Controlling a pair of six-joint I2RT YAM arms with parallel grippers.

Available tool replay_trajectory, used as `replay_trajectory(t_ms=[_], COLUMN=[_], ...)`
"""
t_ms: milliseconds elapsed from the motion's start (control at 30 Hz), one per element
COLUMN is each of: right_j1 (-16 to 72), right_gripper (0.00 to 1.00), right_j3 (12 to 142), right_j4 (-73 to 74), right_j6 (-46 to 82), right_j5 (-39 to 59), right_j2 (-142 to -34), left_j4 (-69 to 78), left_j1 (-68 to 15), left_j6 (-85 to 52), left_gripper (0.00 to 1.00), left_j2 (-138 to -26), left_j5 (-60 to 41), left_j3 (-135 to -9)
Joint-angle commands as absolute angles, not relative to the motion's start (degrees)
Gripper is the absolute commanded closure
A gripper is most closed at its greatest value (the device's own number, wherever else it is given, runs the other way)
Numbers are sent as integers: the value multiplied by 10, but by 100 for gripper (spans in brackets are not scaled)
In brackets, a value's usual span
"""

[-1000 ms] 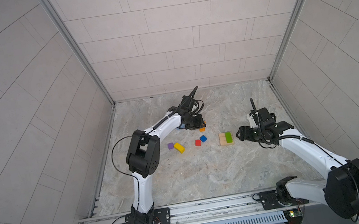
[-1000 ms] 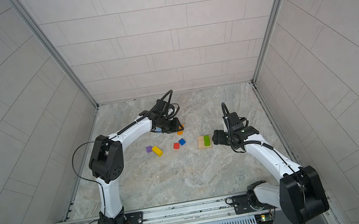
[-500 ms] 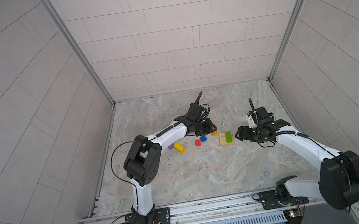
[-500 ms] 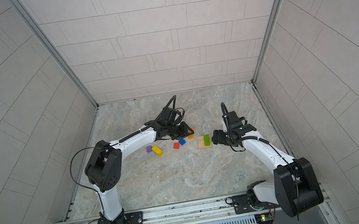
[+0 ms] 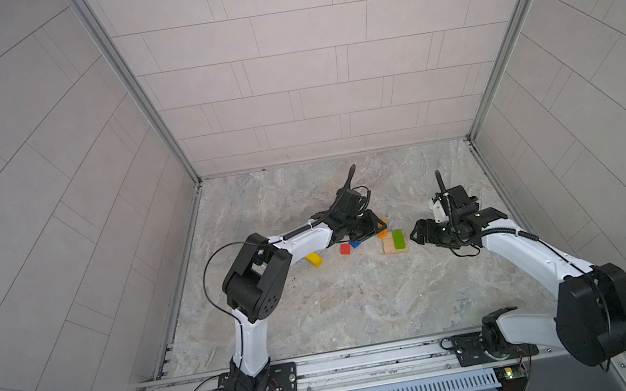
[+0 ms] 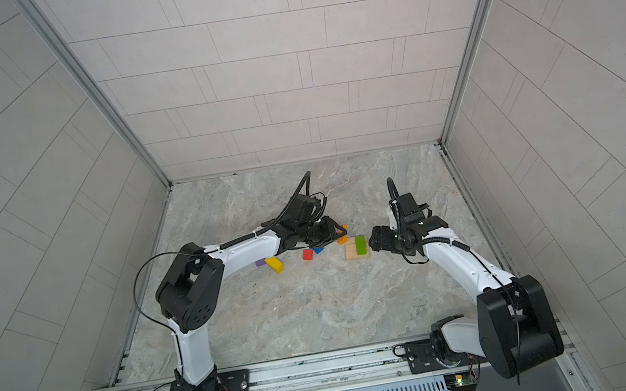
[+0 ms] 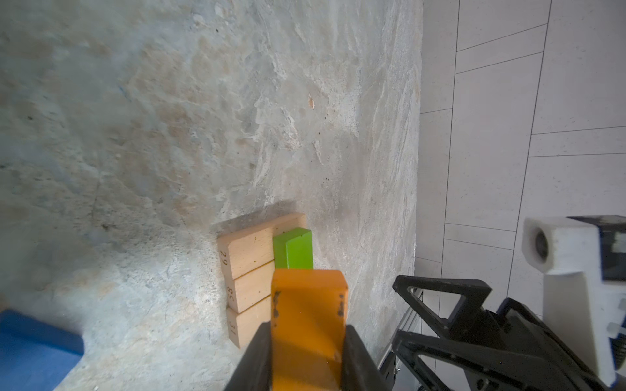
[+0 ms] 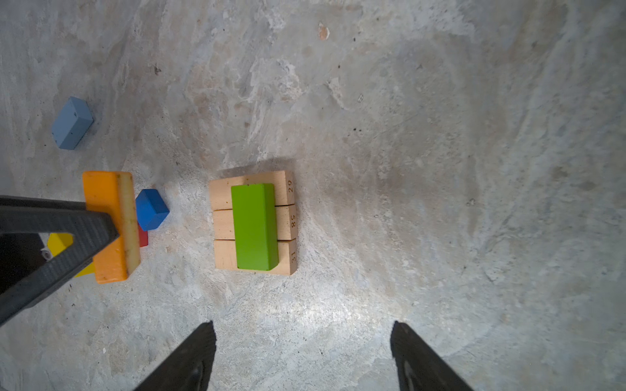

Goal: Build the wood block tower
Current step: 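Carry the orange block with the left gripper toward the wood layer, then lower the orange block beside the green block and open the left gripper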

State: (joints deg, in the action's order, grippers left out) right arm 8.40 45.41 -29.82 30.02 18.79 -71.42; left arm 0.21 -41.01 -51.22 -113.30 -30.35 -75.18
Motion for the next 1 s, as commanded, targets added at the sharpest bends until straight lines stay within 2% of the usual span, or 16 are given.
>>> replay_trajectory(t_ms=[0,967], right_j1=[80,72], right_gripper=[18,18], right_j3=[457,443], right_j4=[-304,-306], right_j6=[295,285], right_j5=[190,198], right_j2=[-712,-708], left_j4=[39,89], left_j1=[-418,-441], left_j6=[-527,-555], left_gripper=[75,73], left_j2=[-1147,-1188], left_j5=[-297,-282], left_j3=[-739,-721])
